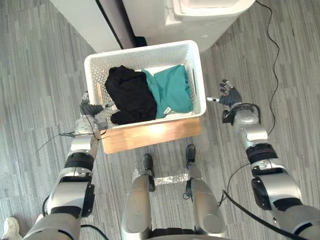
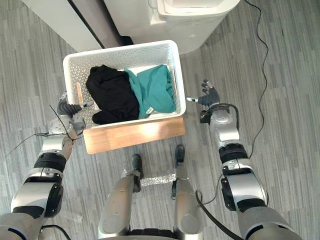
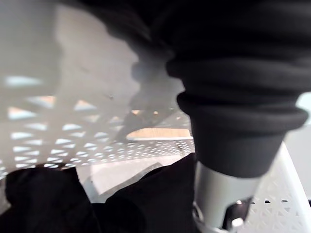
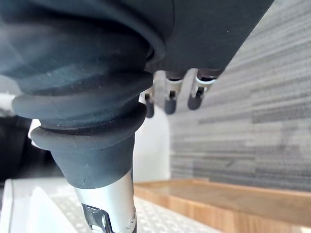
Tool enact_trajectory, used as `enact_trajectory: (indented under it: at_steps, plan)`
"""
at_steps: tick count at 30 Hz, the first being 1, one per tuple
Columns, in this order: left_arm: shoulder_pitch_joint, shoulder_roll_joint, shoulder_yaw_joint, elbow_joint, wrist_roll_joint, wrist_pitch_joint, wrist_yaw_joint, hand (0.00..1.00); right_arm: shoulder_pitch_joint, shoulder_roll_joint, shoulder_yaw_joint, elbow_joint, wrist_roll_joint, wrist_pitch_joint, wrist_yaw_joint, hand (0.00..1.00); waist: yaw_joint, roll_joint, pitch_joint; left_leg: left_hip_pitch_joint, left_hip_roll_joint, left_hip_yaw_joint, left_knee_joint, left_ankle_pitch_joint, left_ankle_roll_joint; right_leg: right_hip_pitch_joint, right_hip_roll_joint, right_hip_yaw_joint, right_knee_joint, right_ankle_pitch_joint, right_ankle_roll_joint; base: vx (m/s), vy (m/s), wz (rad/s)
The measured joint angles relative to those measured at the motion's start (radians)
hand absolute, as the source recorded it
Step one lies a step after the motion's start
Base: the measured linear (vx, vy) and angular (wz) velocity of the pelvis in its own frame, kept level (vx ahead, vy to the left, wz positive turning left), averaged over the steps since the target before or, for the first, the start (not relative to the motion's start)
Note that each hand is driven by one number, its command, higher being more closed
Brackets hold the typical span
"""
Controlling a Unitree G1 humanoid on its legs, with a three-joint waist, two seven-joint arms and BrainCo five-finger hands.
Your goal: Pick up the laundry basket with both hands and put the clothes into the washing machine.
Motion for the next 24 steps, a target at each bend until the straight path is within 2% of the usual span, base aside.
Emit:
enact_trajectory:
  at_steps: [5,10,20,24]
  plan:
    - [0.006,-0.003,0.018,-0.005,0.0,0.0,-0.003,0.0,-0.002,-0.053,-0.006,-0.033,0.018,0.001,-0.002,0.0,-0.001,-0.001,0.0,-0.019,0.015,0.005,0.046,-0.023,0.001,-0.002,0.009,0.007,0.0,0.007,0.013,-0.04,-0.017,-0.07]
    - [0.006,-0.005,0.02,-0.007,0.0,-0.001,-0.004,0.0,-0.008,-0.067,-0.006,-0.066,0.04,0.001,-0.003,0.0,-0.001,-0.002,0.0,-0.036,0.02,0.005,0.067,-0.029,0.003,-0.011,0.011,0.008,0.003,0.013,0.022,-0.03,-0.011,-0.01]
    - [0.009,-0.028,0.018,-0.007,-0.008,-0.001,-0.004,0.0,-0.029,-0.064,0.045,-0.105,0.058,-0.005,0.0,0.0,0.0,-0.004,-0.001,-0.048,0.023,-0.003,0.078,-0.031,0.006,-0.012,0.011,0.01,0.005,0.023,0.036,-0.04,-0.02,0.01]
    - [0.008,-0.036,0.017,-0.007,-0.008,-0.003,-0.004,0.0,-0.027,-0.036,0.054,-0.104,0.056,-0.004,0.003,0.0,0.001,-0.004,-0.001,-0.051,0.024,-0.009,0.078,-0.03,0.006,-0.012,0.013,0.004,0.005,0.023,0.036,-0.02,-0.025,0.04]
